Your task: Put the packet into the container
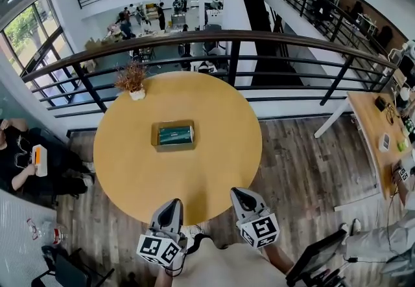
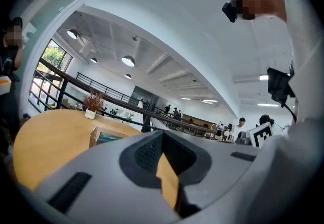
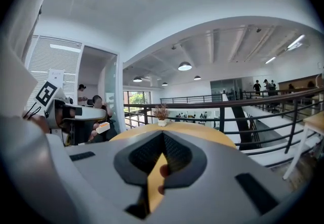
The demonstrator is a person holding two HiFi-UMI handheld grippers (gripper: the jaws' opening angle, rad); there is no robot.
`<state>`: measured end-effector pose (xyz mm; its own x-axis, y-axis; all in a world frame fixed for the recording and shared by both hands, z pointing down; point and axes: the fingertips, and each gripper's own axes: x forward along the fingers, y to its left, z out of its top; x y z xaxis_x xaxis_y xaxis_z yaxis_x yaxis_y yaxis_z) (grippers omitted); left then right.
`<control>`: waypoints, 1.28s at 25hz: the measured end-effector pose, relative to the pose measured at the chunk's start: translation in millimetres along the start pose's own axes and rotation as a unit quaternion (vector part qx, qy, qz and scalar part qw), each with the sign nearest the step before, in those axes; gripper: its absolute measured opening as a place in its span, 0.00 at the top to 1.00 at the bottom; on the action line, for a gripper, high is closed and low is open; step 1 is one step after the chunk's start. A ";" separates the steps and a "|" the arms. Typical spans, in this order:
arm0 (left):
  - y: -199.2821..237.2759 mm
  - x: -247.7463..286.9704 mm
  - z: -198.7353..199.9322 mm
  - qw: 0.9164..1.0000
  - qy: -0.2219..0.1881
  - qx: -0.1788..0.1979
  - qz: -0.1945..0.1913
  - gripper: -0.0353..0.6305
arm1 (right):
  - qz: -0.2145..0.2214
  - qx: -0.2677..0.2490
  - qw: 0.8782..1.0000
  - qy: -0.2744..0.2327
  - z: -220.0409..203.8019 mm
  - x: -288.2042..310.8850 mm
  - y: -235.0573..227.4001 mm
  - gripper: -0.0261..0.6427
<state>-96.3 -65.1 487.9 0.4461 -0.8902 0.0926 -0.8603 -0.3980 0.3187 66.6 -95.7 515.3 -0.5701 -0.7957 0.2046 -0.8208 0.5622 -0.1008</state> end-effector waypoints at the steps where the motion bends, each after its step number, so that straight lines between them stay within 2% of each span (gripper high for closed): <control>1: -5.4 -3.1 -5.1 1.000 0.000 -0.001 0.003 0.94 | 0.005 -0.001 1.000 0.001 -3.8 -5.0 2.2 0.95; 10: -58.1 -33.5 -37.4 1.000 0.001 -0.004 0.017 0.94 | 0.025 -0.016 1.000 0.005 -24.3 -59.4 5.7 0.95; 16: -81.2 -52.1 -48.7 1.000 0.002 0.007 0.010 0.94 | 0.013 -0.010 1.000 0.000 -37.6 -88.5 6.9 0.95; 21: -92.8 -67.4 -52.3 1.000 0.000 0.010 0.009 0.94 | -0.002 -0.013 1.000 0.006 -46.3 -108.5 9.9 0.96; 32: -103.7 -75.6 -54.5 1.000 -0.007 0.014 0.004 0.94 | -0.001 -0.019 1.000 0.005 -49.6 -115.1 13.7 0.96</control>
<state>-27.4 55.6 499.2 0.4355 -0.8965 0.0816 -0.8706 -0.3963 0.2917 122.7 14.8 538.7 -0.5687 -0.7940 0.2149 -0.8193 0.5699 -0.0628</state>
